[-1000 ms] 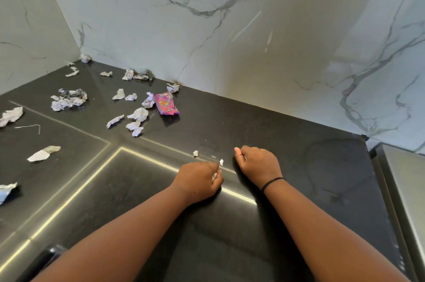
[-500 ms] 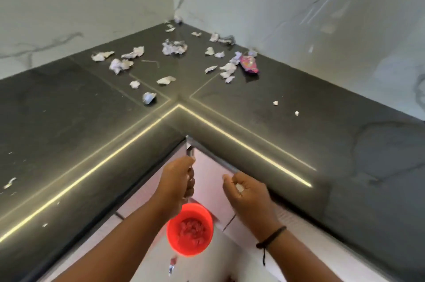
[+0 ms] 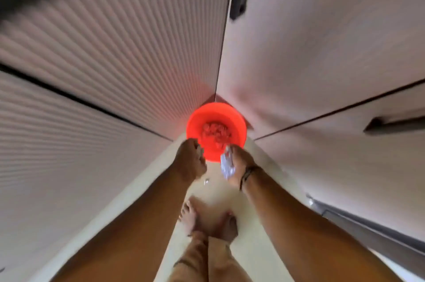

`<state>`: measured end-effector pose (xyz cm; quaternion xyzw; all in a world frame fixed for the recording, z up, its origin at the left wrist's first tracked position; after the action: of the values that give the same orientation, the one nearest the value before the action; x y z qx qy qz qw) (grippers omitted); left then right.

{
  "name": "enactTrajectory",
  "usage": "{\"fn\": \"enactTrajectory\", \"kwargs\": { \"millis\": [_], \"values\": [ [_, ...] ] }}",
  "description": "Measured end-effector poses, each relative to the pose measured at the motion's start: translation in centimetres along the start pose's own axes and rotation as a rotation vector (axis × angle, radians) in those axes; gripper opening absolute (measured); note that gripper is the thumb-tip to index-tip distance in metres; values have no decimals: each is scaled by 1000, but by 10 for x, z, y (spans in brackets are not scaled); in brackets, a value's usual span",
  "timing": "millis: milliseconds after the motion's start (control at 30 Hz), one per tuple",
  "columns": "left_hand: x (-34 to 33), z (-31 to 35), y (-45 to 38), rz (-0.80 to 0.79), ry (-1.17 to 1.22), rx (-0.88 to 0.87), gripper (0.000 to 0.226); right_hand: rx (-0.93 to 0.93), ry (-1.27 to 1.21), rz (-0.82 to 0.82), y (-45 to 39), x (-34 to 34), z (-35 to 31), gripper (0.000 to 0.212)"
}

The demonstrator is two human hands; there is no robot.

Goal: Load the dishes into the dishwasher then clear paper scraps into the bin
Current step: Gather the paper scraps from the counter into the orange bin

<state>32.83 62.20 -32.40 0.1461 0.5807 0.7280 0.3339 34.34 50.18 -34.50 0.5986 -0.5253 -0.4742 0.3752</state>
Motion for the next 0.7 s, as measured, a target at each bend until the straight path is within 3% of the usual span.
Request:
{"fn": "enactTrajectory", "kwargs": {
  "millis": [67,133,267,367,467,567,700],
  "values": [
    [-9,-1,-41,-28,29,11,36,-8,-94,-57,-49,3,-6,51],
    [-12,1,-74,-33,-18,23,38,16,-240,-96,-75,3,-14,58],
    [1,4,-121,39,-148,12,77,44,-156,28,-97,16,-25,71],
    [24,2,-126,62,-179,45,72,115,-47,135,-94,23,-13,59],
    [53,-10,-122,28,-277,13,46,334,278,279,-95,38,18,23],
    [89,-29,-131,97,-592,-114,22,454,897,388,-116,57,64,27],
    [140,-53,-187,132,-1147,-245,13,494,1392,225,-161,68,121,20]
  ]
}}
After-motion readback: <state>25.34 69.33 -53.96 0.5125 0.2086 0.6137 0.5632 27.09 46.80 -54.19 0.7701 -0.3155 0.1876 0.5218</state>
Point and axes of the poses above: each hand's wrist, its own y-axis away from the middle knuckle, its own x-axis out of the back of the hand, z = x × y, the point moved 2 cm from there along -y, towards the middle knuckle, and after that the axes turned 7 degrees about y, right-handed, at the moved point
